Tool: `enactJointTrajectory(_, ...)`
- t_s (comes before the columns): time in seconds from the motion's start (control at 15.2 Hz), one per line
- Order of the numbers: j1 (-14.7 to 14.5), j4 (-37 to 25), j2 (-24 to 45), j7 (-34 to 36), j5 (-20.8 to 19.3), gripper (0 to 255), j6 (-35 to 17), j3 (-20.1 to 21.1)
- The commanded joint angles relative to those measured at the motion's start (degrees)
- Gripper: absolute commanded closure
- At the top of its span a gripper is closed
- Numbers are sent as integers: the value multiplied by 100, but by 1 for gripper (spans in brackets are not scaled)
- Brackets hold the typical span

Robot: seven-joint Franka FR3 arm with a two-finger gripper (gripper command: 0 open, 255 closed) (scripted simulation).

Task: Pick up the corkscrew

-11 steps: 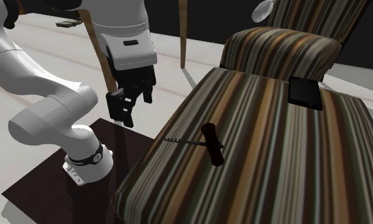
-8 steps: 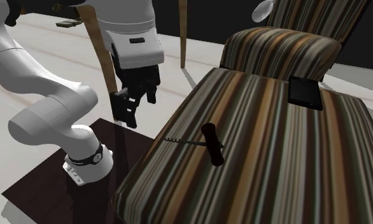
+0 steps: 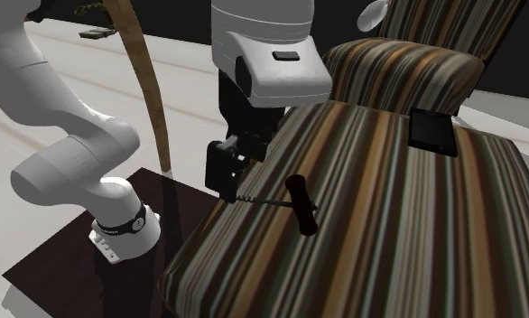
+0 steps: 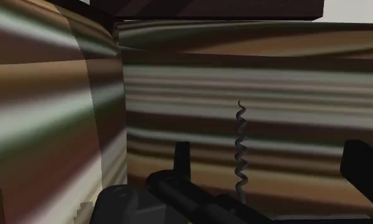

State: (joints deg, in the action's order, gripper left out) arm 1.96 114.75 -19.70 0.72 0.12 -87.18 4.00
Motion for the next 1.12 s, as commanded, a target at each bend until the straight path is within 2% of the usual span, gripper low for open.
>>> enactJointTrajectory(0.0,51,-609,556,115,-90,0,146,15)
enactJointTrajectory(0.07,56,-695,629,129,-103,0,172,14)
enactJointTrajectory(0.53,51,-50,571,141,-98,0,-415,14)
enactJointTrajectory(0.66,53,-50,570,140,-98,0,-415,15)
enactJointTrajectory(0.73,49,-42,561,148,-94,255,-413,21)
enactJointTrajectory(1.06,48,-50,567,152,-93,255,-410,23)
